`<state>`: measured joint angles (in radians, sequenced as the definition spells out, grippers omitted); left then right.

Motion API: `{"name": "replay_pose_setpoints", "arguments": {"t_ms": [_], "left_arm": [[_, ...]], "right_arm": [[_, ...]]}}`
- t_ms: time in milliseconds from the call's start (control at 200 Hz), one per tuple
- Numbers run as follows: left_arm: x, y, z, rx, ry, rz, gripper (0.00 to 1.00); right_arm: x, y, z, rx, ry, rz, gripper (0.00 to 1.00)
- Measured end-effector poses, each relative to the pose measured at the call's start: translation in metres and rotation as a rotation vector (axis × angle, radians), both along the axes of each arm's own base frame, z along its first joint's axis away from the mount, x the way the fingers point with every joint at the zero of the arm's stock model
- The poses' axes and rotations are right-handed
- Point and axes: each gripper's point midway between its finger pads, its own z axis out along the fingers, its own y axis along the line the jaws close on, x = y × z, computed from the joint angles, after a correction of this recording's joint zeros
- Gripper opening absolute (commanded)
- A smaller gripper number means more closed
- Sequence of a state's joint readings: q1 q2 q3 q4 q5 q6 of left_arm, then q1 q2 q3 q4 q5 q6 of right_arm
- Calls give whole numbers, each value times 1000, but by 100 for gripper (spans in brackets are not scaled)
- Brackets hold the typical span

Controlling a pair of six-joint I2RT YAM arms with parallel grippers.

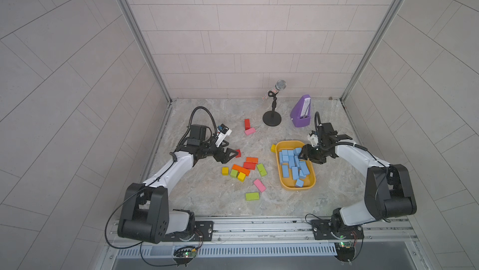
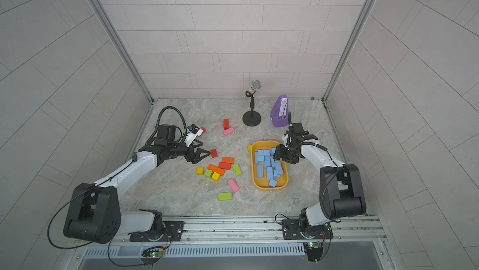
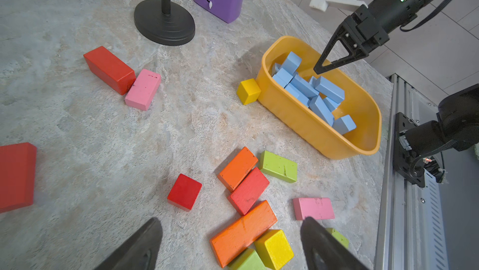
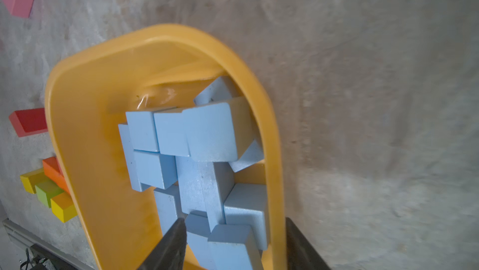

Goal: Pick out the blue building blocks
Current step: Move the storage box to the center of the board, then reset both arms

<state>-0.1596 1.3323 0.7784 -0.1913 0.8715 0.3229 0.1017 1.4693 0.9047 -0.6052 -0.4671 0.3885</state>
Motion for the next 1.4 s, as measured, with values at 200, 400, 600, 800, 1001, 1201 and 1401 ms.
{"name": "replay_pose_setpoints", "arguments": {"t_ms": [200, 400, 600, 800, 1001, 1201, 1401], "left_arm": [[1, 2, -2, 10, 7, 14, 90], [23, 29, -4, 47, 17, 186, 95], [56, 103, -16, 98, -58, 555, 100], [45, 152, -77, 200, -140, 811, 100], [51, 182, -120, 281, -173, 991, 100], [89, 202, -67, 262, -325, 1139, 100], [90, 204, -64, 273, -339, 1161, 100]], "right_arm": [[-5, 42, 21, 80, -76, 32, 58], [25, -10, 67, 45, -290, -124, 100], [49, -105, 70, -169, -496, -361, 100], [53, -141, 27, -340, -562, -431, 100], [71, -151, -6, -405, -597, -430, 99], [75, -150, 9, -469, -735, -391, 99], [74, -136, -17, -520, -788, -314, 100]]}}
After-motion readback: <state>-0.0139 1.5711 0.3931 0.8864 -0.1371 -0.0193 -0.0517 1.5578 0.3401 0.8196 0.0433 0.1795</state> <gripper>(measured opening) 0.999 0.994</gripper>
